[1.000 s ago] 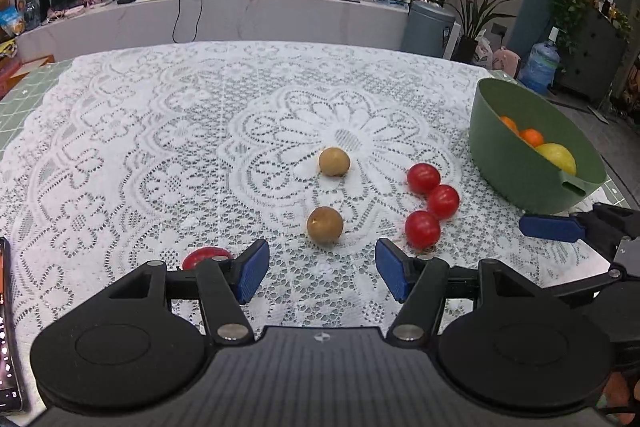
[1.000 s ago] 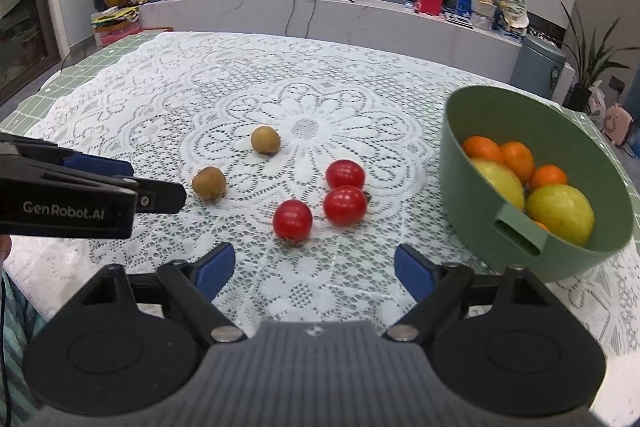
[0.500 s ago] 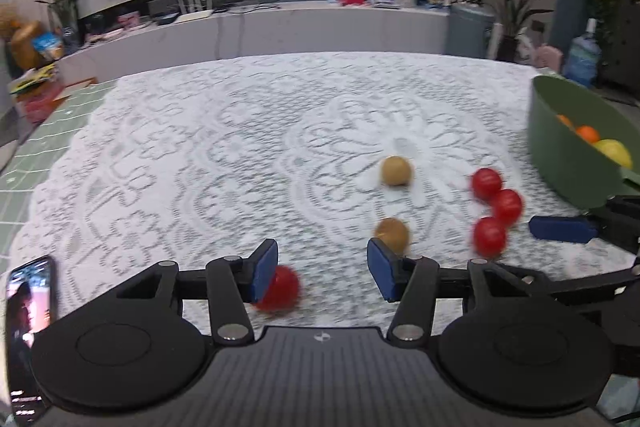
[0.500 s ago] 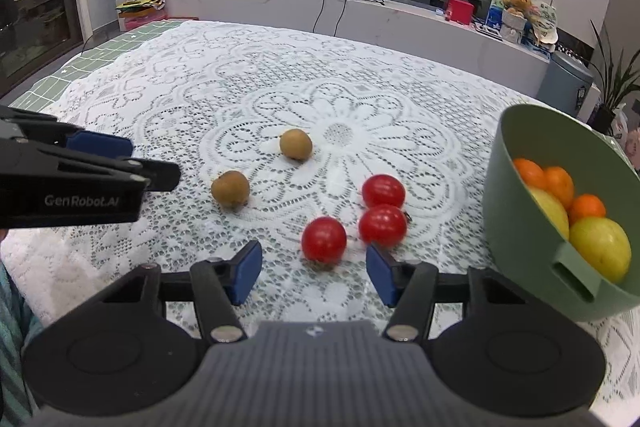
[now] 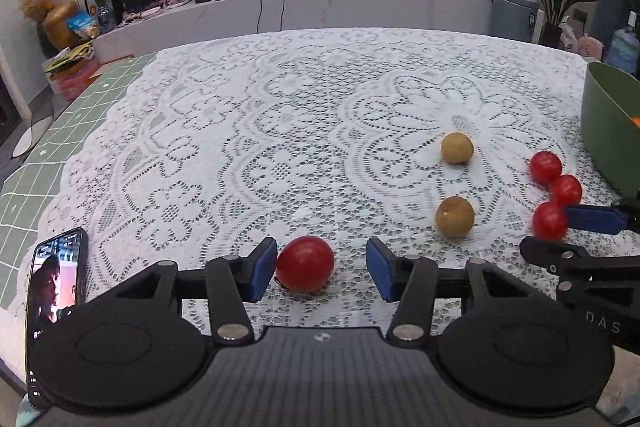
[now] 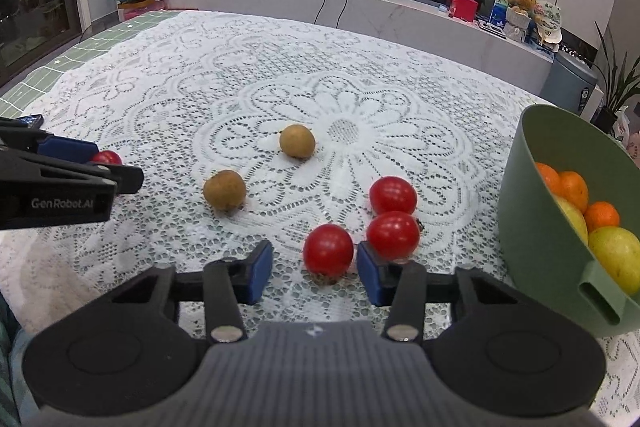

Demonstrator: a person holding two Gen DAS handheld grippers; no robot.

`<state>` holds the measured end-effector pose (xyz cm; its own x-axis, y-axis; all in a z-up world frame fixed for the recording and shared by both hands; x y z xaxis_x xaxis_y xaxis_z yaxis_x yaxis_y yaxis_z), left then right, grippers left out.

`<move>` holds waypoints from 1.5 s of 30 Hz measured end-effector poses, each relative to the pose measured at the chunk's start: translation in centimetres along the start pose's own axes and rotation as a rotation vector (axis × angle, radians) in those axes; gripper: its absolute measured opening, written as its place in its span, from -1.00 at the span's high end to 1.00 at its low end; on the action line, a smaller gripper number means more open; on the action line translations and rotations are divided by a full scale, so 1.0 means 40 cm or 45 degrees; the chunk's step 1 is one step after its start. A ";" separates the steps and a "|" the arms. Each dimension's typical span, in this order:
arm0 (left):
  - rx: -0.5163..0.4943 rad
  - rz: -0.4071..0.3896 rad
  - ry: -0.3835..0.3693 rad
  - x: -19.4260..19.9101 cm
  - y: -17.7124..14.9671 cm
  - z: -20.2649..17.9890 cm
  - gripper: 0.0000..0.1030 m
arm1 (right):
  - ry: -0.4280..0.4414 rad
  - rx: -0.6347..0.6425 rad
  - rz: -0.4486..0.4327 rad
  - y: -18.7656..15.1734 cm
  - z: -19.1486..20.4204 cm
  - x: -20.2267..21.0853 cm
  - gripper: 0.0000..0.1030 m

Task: Organize fruits
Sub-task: 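Grasp a red tomato with the left tool while the right tool grasps another tomato, then carry both red tomatoes over the green colander with both tools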

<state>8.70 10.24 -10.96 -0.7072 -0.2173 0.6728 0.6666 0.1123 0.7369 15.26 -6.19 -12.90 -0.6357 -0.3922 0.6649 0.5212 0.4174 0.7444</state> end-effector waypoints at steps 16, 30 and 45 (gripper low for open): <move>-0.042 0.050 0.051 -0.012 -0.012 -0.006 0.28 | -0.021 0.010 -0.002 0.002 -0.006 -0.015 0.52; -0.016 -0.011 -0.020 0.044 0.028 -0.024 0.29 | -0.022 -0.016 -0.056 0.007 -0.020 0.051 0.53; -0.009 -0.095 -0.242 0.139 0.101 -0.131 0.30 | -0.091 -0.090 -0.177 0.015 -0.100 0.180 0.53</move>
Point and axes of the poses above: each gripper's, at about its wrist camera, not at the fingertips, and x roughly against the way its jaws point, z to its left, y to its top, the point moved 4 cm from there along -x, roughly the way its jaws point, and after that the axes turned 5 degrees about -z, right-handed, at the moved point
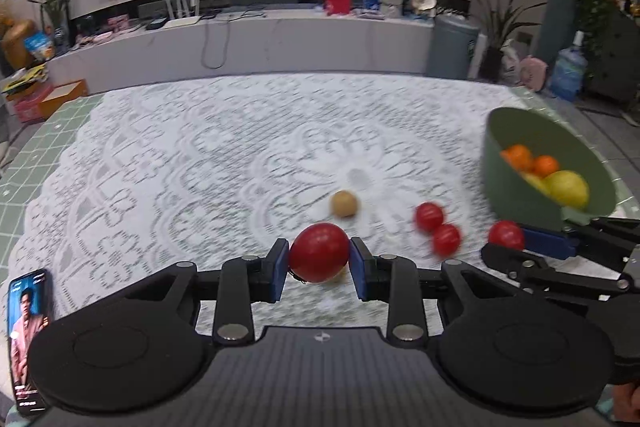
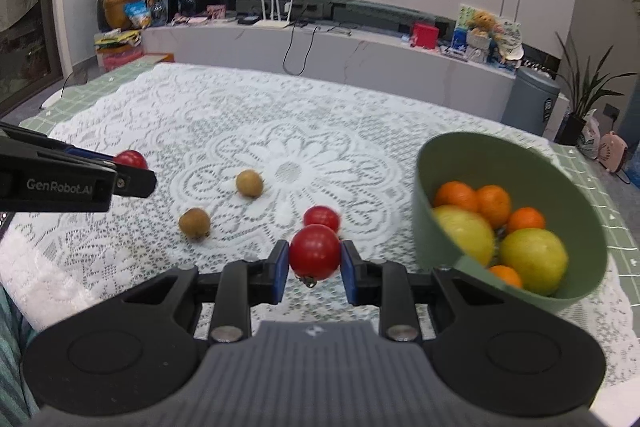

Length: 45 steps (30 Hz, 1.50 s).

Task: Organize fruits
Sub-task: 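Carry both red tomatoes over the green colander with both tools, then open both tools to drop the tomatoes into the colander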

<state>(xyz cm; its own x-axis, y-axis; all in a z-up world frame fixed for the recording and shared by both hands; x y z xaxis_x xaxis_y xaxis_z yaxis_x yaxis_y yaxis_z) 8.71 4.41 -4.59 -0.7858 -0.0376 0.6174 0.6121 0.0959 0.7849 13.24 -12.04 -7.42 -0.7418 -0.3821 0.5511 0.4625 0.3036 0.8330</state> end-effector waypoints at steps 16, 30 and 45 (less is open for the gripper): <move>-0.064 -0.035 -0.271 -0.005 0.083 -0.176 0.30 | -0.173 -0.057 -0.110 0.056 -0.155 0.087 0.53; -0.157 0.032 -0.465 -0.097 0.147 -0.336 0.30 | -0.270 -0.057 -0.053 0.101 -0.296 0.063 0.54; -0.158 0.203 -0.523 -0.225 0.139 -0.382 0.30 | -0.252 -0.065 0.149 0.086 -0.370 -0.044 0.54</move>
Point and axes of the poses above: each gripper's, at about its wrist camera, not at the fingertips, and x roughly against the way its jaws point, z to its left, y to its top, the point moved 4 cm from there along -x, roughly the way its jaws point, and after that the axes turned 5 degrees about -z, right-handed, at the moved point
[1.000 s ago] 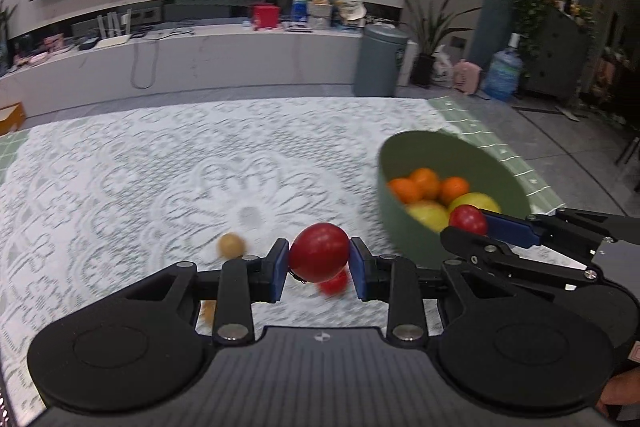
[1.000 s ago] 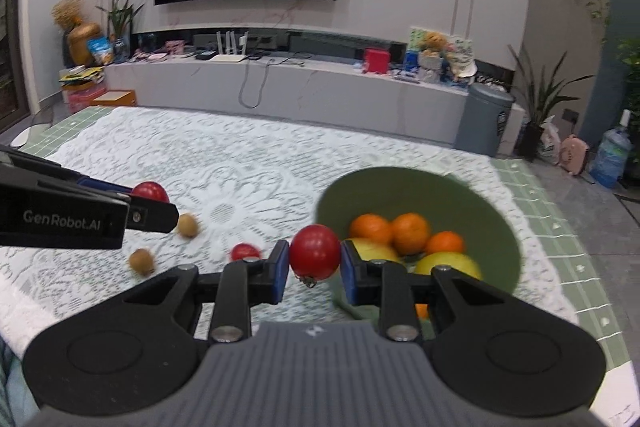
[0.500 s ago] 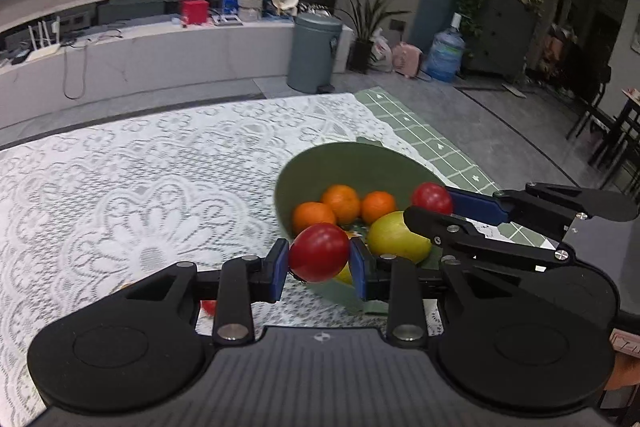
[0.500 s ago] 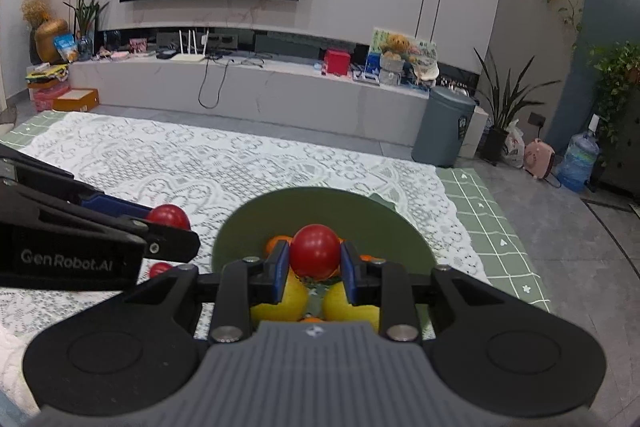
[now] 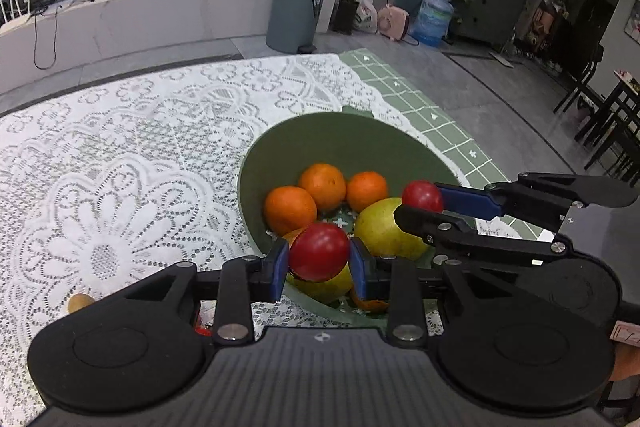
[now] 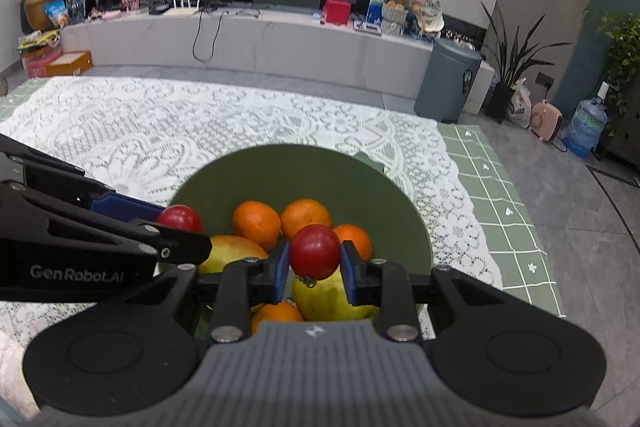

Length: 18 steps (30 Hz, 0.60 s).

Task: Organize fruits
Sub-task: 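Open both tools to drop the tomatoes into the colander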

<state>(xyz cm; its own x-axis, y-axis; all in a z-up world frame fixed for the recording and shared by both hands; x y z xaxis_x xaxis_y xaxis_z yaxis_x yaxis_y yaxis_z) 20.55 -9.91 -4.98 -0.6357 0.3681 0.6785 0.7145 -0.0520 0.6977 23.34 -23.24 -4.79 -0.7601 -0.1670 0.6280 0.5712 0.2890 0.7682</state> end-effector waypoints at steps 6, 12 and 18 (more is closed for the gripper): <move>-0.006 0.034 -0.011 -0.029 0.001 0.002 0.30 | -0.010 0.029 0.051 -0.009 -0.004 -0.033 0.54; 0.002 0.069 -0.029 -0.051 0.006 0.008 0.30 | -0.013 0.043 0.090 -0.019 -0.009 -0.058 0.54; -0.038 0.071 -0.011 -0.065 0.005 0.002 0.30 | -0.011 0.058 0.103 -0.024 -0.008 -0.068 0.54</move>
Point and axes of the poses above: each gripper's, at about its wrist camera, not at the fingertips, and x roughly against the way its jaws point, z to its left, y to its top, the point moved 4 cm from there along -x, roughly the way its jaws point, and after that the axes turned 5 degrees about -z, right-handed, at the moved point
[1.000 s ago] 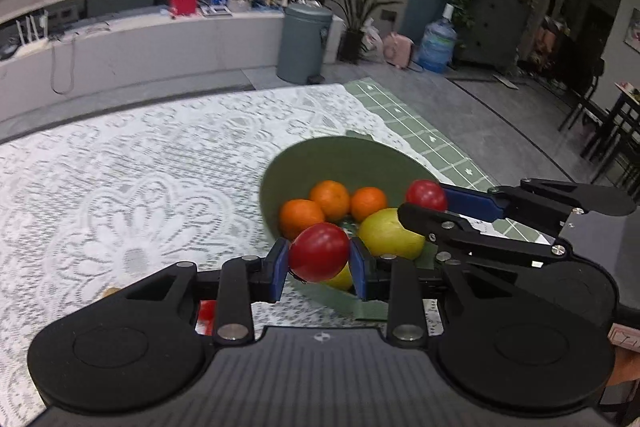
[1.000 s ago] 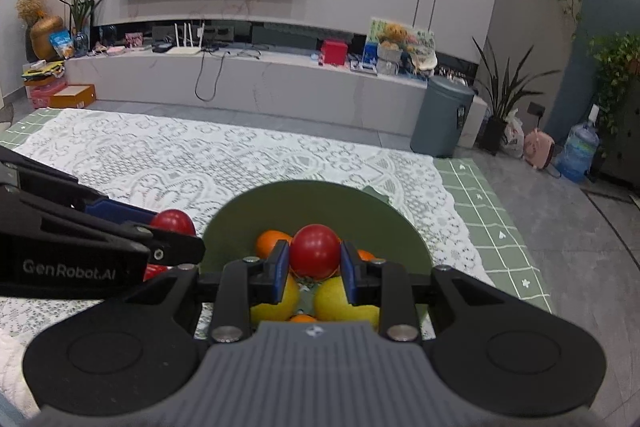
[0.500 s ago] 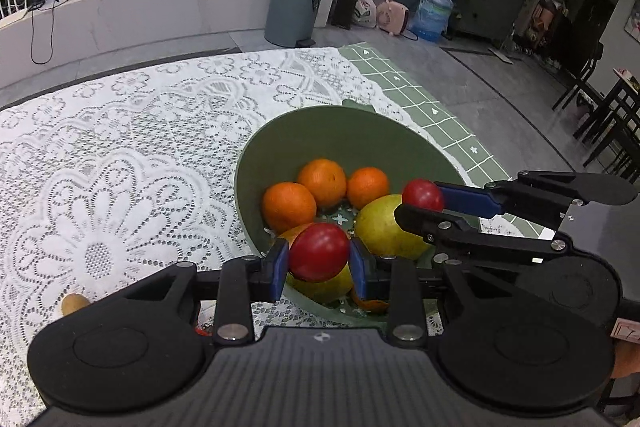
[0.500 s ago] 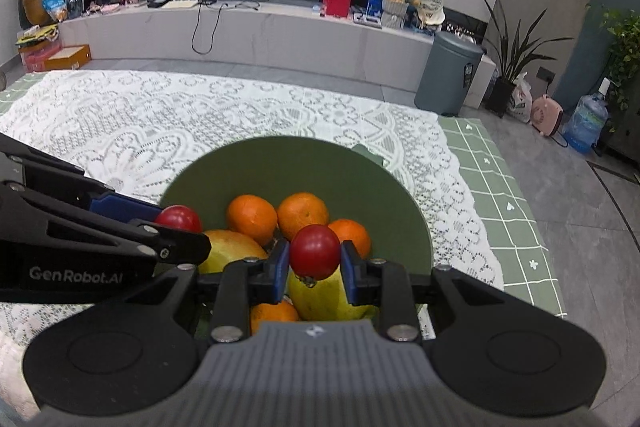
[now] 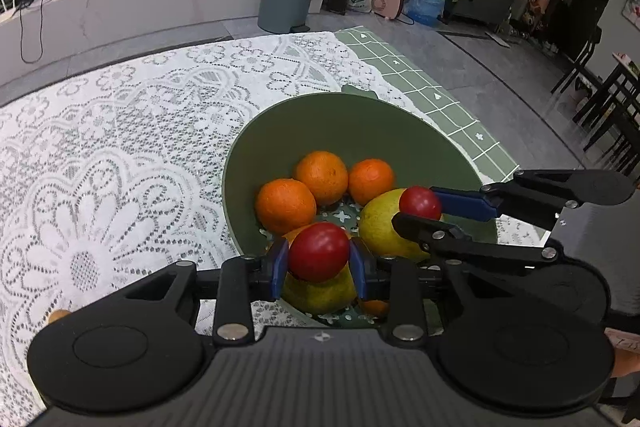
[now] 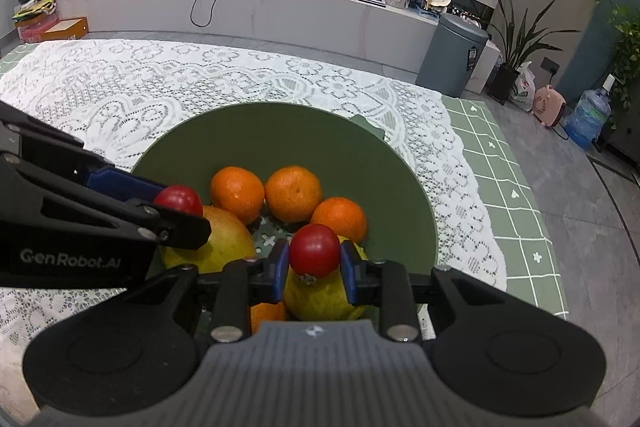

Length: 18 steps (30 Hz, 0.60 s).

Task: Organize fruits
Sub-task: 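Open both tools to drop the tomatoes into the colander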

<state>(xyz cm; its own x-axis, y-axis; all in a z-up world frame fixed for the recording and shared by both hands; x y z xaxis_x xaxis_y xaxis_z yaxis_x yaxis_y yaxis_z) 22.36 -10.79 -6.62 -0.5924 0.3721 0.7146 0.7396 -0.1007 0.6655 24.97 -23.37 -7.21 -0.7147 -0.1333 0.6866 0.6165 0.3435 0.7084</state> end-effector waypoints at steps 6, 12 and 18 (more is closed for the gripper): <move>-0.012 -0.002 0.003 -0.005 0.004 0.004 0.27 | 0.000 -0.002 0.002 0.002 0.003 -0.003 0.53; -0.011 -0.001 0.008 -0.001 0.006 0.005 0.26 | -0.006 -0.002 0.001 0.004 0.004 -0.005 0.52; 0.012 -0.008 0.004 0.010 0.007 0.010 0.15 | -0.011 -0.011 -0.006 0.009 0.001 0.000 0.48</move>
<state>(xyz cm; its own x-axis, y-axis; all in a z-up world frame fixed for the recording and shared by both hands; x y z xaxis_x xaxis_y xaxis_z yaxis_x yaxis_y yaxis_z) 22.46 -10.31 -6.22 -0.5977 0.3700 0.7112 0.7389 -0.0899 0.6678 25.17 -23.21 -6.97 -0.7207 -0.1268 0.6816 0.6156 0.3349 0.7133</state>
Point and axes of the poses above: each gripper's, at about its wrist camera, not at the fingertips, and x roughly against the way its jaws point, z to its left, y to its top, the point moved 4 cm from there along -x, roughly the way its jaws point, and after that the axes turned 5 degrees about -z, right-handed, at the moved point
